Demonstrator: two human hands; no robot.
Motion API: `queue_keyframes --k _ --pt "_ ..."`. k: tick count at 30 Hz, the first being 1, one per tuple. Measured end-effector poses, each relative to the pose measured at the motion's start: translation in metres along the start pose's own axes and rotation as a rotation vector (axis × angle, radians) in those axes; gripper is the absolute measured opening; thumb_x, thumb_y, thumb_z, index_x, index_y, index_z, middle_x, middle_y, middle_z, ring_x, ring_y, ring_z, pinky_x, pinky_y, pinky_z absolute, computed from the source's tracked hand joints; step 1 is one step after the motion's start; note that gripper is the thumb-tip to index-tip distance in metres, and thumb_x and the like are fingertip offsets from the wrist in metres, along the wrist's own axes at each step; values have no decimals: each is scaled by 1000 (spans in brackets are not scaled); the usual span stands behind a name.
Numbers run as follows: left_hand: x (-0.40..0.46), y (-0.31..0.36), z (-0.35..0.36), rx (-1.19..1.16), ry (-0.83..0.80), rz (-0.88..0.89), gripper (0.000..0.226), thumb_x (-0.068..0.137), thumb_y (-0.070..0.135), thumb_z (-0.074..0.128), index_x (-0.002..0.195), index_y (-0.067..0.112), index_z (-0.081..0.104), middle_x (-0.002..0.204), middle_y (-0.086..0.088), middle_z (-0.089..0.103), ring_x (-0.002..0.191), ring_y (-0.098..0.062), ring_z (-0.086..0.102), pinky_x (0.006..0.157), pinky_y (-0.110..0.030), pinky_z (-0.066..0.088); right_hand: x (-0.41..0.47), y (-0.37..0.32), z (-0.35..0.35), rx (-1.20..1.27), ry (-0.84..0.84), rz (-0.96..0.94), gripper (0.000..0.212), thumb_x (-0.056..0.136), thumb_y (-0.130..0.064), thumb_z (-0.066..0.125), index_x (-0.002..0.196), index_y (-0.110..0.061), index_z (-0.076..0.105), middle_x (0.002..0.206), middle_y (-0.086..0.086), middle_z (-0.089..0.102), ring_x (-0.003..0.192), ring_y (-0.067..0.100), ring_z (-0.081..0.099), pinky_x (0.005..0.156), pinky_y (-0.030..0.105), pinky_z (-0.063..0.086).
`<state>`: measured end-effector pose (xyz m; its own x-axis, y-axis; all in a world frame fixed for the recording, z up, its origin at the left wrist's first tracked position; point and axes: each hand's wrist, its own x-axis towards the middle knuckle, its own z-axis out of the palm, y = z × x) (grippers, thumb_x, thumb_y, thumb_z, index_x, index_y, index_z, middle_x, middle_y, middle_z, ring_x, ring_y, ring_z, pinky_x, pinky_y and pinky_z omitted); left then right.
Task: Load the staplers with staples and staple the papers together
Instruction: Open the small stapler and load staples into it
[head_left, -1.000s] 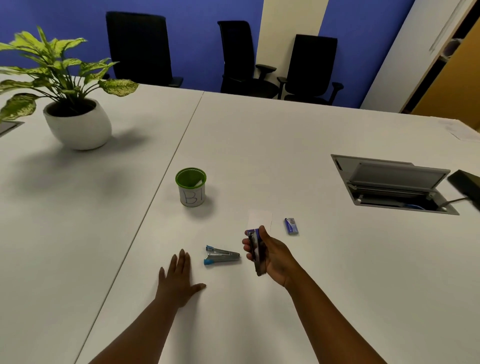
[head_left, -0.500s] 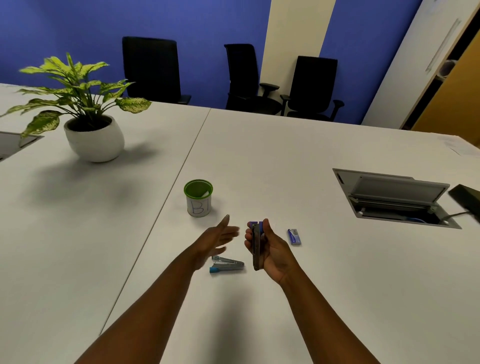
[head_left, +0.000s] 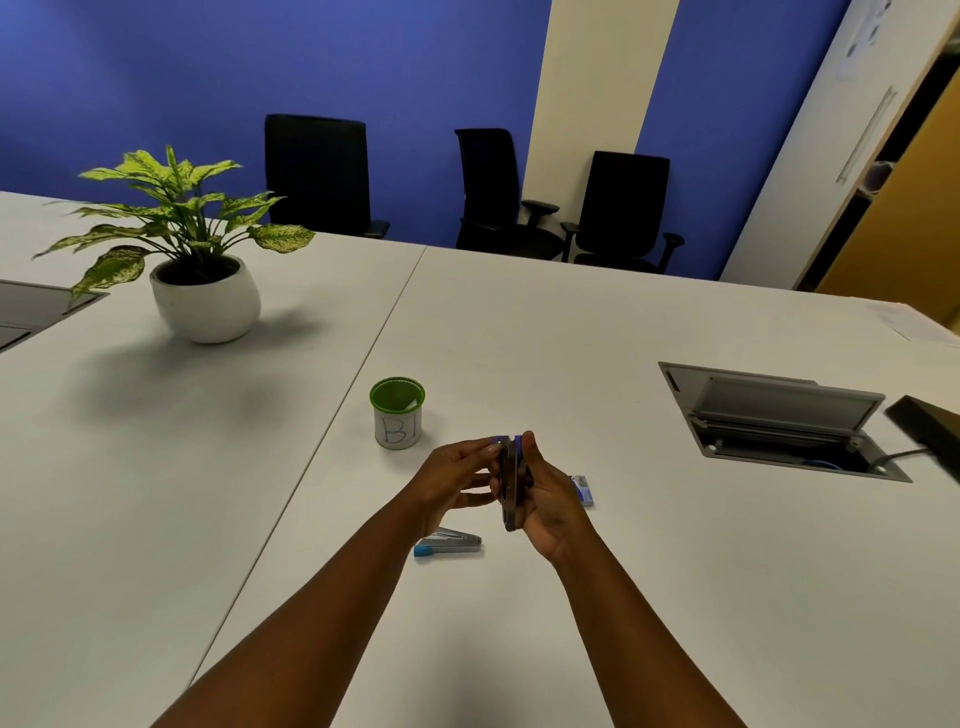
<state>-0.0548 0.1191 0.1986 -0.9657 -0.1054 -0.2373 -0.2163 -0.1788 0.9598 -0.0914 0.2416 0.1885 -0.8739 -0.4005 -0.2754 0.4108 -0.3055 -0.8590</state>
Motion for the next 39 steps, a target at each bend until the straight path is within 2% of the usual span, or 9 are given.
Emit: queue_keyframes --k 5,12,14,17,19,23,29,35,39 --pt "-6 -2 7 -100 93 54 14 89 25 58 100 24 66 97 -2 70 93 -18 67 71 -24 56 -9 -7 5 -96 52 -26 31 91 -42 46 94 -17 63 98 11 64 95 26 60 73 28 51" --pt "-9 -9 11 -158 227 105 18 85 21 62 102 14 64 89 -1 71 73 -9 71 66 -21 57 -12 -2 5 -424 139 -173 30 94 -45 40 84 -27 61 90 5 67 92 27 65 91 43 52" --pt "-10 -7 12 -142 224 120 15 87 22 61 99 15 64 87 0 71 69 -7 71 59 -18 55 -11 1 3 -574 152 -274 31 93 -45 43 91 -20 62 90 6 69 89 24 66 85 41 55" --pt "-13 -5 14 -74 234 155 9 90 24 55 91 19 63 84 1 69 60 -4 69 53 -14 52 -13 -3 2 -768 180 -409 28 95 -37 44 92 -13 59 77 0 63 70 14 59 63 21 48" --pt "-15 -5 18 4 255 181 17 94 28 48 85 19 60 79 -1 66 55 -6 67 50 -16 51 -14 -4 4 -805 190 -445 25 95 -35 45 86 -14 56 68 -3 58 62 12 55 57 24 45" --pt "-13 -11 28 162 392 244 38 98 35 35 73 15 56 68 -4 58 60 -13 57 57 -23 48 -16 -1 12 -831 211 -469 24 95 -32 46 75 -19 52 61 -4 53 62 19 55 60 37 51" --pt "-5 -21 41 260 495 366 38 101 24 28 77 10 55 68 -3 57 68 -18 54 68 -30 43 -15 0 19 -961 375 -617 33 94 -36 46 70 -13 47 52 -5 45 46 7 43 45 12 26" --pt "-2 -24 48 240 550 339 40 101 20 26 77 6 55 74 -8 57 71 -19 52 70 -25 39 -14 4 21 -951 394 -685 30 94 -29 48 69 -14 45 49 -14 37 43 3 37 55 8 40" --pt "-1 -24 49 258 586 348 39 101 20 27 76 5 53 69 -6 56 69 -20 54 59 -18 39 -12 7 21 -960 393 -733 33 93 -32 50 71 -7 53 55 -4 46 43 0 38 54 6 40"
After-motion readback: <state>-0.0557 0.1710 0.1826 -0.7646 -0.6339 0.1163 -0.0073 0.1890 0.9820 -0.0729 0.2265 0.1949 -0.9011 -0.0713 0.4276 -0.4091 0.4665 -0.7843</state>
